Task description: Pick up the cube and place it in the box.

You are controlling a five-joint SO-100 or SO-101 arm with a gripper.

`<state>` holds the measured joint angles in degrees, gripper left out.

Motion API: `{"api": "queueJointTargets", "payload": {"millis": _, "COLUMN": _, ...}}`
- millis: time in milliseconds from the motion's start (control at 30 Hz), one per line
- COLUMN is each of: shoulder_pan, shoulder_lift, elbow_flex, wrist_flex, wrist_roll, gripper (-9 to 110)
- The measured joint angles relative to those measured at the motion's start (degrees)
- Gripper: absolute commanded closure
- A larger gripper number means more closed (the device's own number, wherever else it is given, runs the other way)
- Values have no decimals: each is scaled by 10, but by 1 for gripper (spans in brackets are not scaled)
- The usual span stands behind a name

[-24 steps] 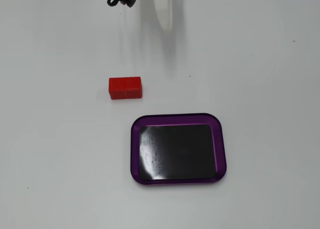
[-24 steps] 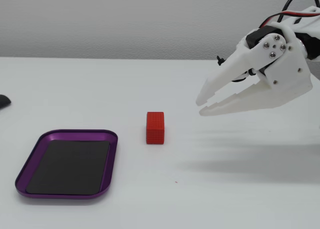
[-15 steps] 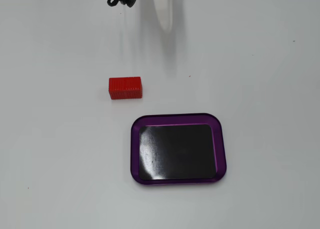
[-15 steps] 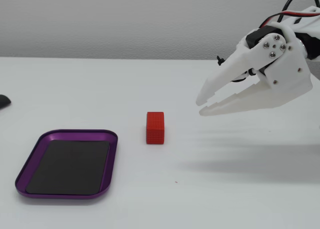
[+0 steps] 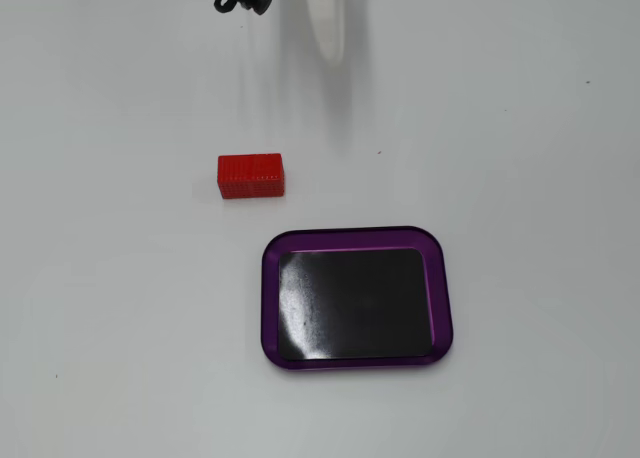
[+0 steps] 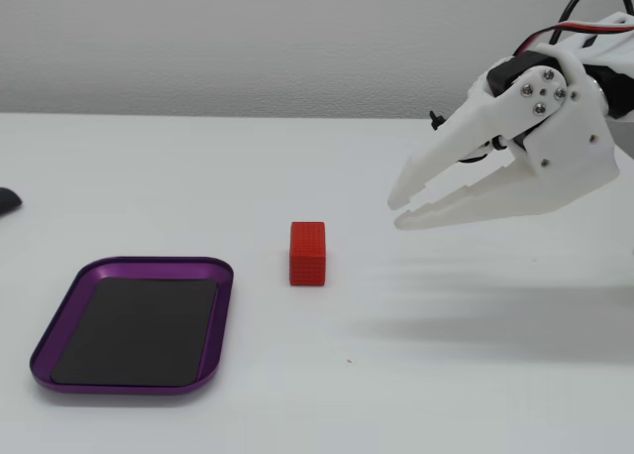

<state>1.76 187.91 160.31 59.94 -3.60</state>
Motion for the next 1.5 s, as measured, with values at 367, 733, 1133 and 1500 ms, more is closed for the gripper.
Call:
{"api": "queueJointTargets", "payload": {"millis": 367, "shoulder_pan": 94, "shoulder_lift": -287, "elbow_flex": -217, "wrist_flex": -25, "wrist_roll": -2, "gripper": 102}}
{"api": "queueJointTargets", "payload": {"millis": 733, "shoulder_pan": 102, "shoulder_lift": -699, "elbow_flex": -504, "wrist_flex": 97, "wrist_roll": -53, "gripper": 85}}
{"api": "queueJointTargets", "payload": {"millis": 1133, "shoulder_pan": 111, "shoulder_lift": -957, "elbow_flex": -613, "wrist_flex": 142, "wrist_roll": -115, "gripper": 75}}
{"api": "queueJointTargets", "payload": {"millis": 1500, "shoulder_pan": 118, "shoulder_lift": -1033, "elbow_flex": -613, "wrist_flex": 69, "wrist_roll": -121, "gripper": 76}}
